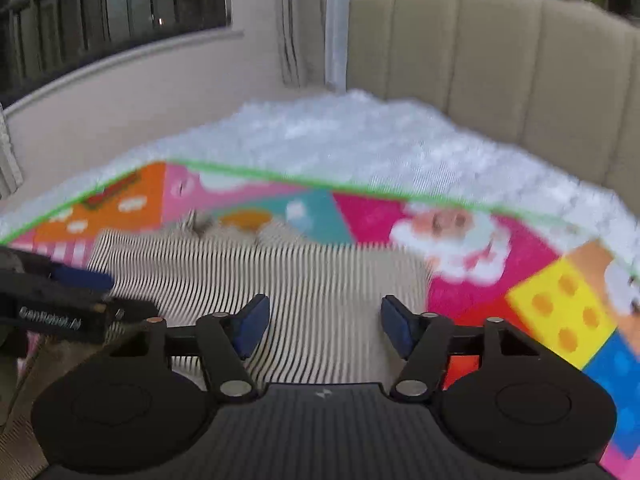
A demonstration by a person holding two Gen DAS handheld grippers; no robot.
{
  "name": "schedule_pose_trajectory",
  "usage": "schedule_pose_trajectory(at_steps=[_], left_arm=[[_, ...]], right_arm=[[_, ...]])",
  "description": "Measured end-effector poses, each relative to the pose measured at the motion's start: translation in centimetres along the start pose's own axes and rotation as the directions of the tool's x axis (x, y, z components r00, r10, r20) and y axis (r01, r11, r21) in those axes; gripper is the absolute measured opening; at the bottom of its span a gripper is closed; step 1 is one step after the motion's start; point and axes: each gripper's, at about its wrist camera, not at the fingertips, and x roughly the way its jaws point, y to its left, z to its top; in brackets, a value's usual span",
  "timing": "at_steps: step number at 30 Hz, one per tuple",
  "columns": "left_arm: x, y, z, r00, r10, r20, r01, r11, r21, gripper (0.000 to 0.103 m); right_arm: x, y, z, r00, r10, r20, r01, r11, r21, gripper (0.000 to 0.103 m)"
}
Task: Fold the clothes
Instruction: 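Open the left gripper and lift it off the folded shirt, then grasp the shirt hem with the right gripper and lift it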
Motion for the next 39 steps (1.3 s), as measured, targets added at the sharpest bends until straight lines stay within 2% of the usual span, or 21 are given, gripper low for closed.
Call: schedule_pose_trajectory(at_steps=[2, 7, 9, 11, 14, 15, 17, 21, 25, 32, 36, 39], left_arm=[[-0.5, 0.6, 0.0, 1.0, 0.012, 0.001, -0.012, 1.0, -0.005, 0.082], [-1.6, 2.7, 0.3, 0.999, 0.037, -0.037, -0.039, 0.998, -0.052, 0.089], [-2.5, 3.8, 0.3, 0.998, 0.05, -0.038, -0.053, 0.996, -0.073, 0.09], [-3.4, 4.9, 0.3, 0.997, 0.063, -0.038, -0.066, 0.993, -0.095, 0.092], [-4.8, 6.5, 0.3, 0.996, 0.082, -0.038, -0.086, 0.988, -0.127, 0.094], [-5.2, 7.1, 0.4, 0.995, 0.088, -0.039, -0.092, 0.986, -0.138, 0.094], [-6.1, 8.1, 0.5, 0.995, 0.101, -0.028, -0.104, 0.983, -0.152, 0.095], [-7.2, 9.9, 0.6, 0.996, 0.093, -0.013, -0.094, 0.974, -0.206, 0.097], [-7.8, 10.4, 1.0, 0.998, 0.069, 0.012, -0.064, 0.967, -0.245, 0.098], [-8.3, 7.7, 1.9, 0.995, -0.011, 0.099, 0.034, 0.972, -0.234, 0.099], [-8.0, 5.1, 2.7, 0.99, -0.077, 0.118, 0.099, 0.975, -0.198, 0.1], [-7.9, 3.2, 2.5, 0.988, -0.112, 0.108, 0.128, 0.981, -0.146, 0.1]], right_arm=[[0.8, -0.1, 1.5, 1.0, 0.007, 0.015, -0.007, 1.0, 0.012, 0.055], [5.6, 1.4, 4.5, 0.997, 0.077, -0.023, -0.077, 0.997, 0.021, 0.055], [7.6, 2.3, 4.9, 0.997, 0.075, -0.031, -0.074, 0.997, 0.029, 0.055], [10.1, 3.0, 4.8, 0.994, 0.073, -0.082, -0.07, 0.997, 0.033, 0.055], [12.6, 3.9, 4.0, 0.99, 0.032, -0.137, -0.033, 0.999, -0.009, 0.045], [12.2, 4.0, 4.1, 0.991, 0.043, -0.125, -0.045, 0.999, -0.011, 0.035], [11.5, 4.0, 4.4, 0.993, 0.066, -0.102, -0.068, 0.998, -0.014, 0.006], [8.2, 3.5, 5.0, 0.99, 0.128, -0.059, -0.128, 0.992, -0.012, 0.006], [2.7, 2.6, 4.2, 0.975, 0.21, -0.07, -0.212, 0.977, -0.02, 0.005], [-6.4, 1.9, -0.4, 0.934, 0.298, -0.199, -0.305, 0.952, -0.003, 0.005], [-8.7, 2.4, -4.8, 0.907, 0.307, -0.29, -0.31, 0.95, 0.036, 0.005], [-10.1, 3.0, -6.6, 0.891, 0.32, -0.323, -0.328, 0.944, 0.032, 0.006]])
